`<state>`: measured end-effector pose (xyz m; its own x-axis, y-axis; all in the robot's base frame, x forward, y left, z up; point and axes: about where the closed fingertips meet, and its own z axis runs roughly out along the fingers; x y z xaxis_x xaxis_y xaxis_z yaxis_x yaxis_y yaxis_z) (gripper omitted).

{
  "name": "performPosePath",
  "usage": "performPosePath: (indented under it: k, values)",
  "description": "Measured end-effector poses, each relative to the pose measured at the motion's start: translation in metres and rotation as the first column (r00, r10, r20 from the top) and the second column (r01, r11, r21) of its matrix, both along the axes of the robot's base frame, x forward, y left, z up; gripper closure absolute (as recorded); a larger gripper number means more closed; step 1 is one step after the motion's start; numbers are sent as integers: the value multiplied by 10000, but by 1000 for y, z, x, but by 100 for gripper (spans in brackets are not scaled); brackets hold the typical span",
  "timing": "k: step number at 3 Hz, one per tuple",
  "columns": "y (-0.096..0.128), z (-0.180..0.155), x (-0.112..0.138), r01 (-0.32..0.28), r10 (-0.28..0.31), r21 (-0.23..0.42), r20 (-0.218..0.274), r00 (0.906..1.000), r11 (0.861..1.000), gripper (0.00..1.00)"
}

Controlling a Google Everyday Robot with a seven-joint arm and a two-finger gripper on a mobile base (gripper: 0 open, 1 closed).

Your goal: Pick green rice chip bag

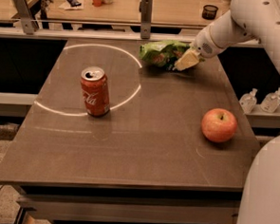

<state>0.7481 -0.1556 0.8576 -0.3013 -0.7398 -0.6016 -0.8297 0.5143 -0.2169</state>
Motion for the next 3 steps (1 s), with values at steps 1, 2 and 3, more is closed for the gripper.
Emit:
performPosePath:
  k: [1,2,3]
  values:
    - [-1,5,-2,225,-222,516,-65,9997,9984,86]
    - [0,18,-7,330,-305,1779,-170,9994,9835,100]
    - [3,38,-13,294,-235,3350,-217,9995,9417,100]
